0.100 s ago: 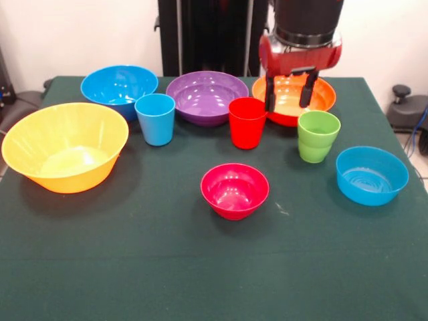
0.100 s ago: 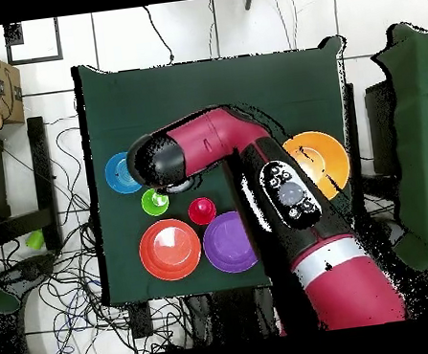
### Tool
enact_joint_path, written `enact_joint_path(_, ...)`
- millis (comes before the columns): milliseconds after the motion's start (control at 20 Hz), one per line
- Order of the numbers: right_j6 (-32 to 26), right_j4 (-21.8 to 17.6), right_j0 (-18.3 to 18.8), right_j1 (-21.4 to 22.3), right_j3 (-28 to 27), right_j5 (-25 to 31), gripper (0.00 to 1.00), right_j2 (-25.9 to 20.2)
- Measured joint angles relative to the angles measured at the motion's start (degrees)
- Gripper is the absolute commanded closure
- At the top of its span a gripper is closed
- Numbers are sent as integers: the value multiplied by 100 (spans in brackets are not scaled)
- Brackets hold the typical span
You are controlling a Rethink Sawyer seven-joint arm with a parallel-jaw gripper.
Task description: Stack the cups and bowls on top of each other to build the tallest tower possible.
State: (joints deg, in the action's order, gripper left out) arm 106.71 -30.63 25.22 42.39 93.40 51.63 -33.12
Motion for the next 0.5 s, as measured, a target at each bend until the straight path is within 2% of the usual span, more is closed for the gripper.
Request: enact_joint_path(500,0,-3,205,33,40,54,0,-268)
